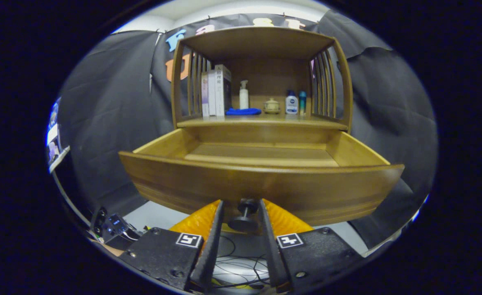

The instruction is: Pull open the drawer, take out the items inside it, and place them on the countertop above the cabinet.

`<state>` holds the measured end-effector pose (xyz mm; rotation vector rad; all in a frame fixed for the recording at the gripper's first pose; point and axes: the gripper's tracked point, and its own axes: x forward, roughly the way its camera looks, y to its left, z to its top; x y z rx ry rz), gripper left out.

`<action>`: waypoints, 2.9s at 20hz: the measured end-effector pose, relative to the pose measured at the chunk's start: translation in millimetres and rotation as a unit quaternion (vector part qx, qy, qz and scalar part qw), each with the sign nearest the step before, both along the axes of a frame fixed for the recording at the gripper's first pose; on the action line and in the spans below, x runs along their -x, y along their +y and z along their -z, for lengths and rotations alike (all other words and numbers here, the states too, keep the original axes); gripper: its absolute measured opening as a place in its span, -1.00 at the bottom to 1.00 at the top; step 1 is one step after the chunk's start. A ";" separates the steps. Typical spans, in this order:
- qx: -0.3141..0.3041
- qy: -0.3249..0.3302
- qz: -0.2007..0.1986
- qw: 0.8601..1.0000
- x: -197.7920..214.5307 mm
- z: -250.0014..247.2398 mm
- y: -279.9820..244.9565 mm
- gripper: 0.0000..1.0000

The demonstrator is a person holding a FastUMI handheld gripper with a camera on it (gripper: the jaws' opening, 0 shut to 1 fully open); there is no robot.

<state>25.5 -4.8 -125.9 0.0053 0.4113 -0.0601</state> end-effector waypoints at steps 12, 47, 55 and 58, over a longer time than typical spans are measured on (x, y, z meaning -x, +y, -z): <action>-0.047 0.094 -0.030 0.994 -55.7 -68.1 9.6 0.89; -0.057 0.438 0.111 0.890 -130.6 70.1 -54.5 0.03; -0.046 0.388 0.117 0.913 -129.5 35.8 -51.0 -0.17; -0.057 0.373 0.106 0.920 -125.5 11.9 -47.0 -0.17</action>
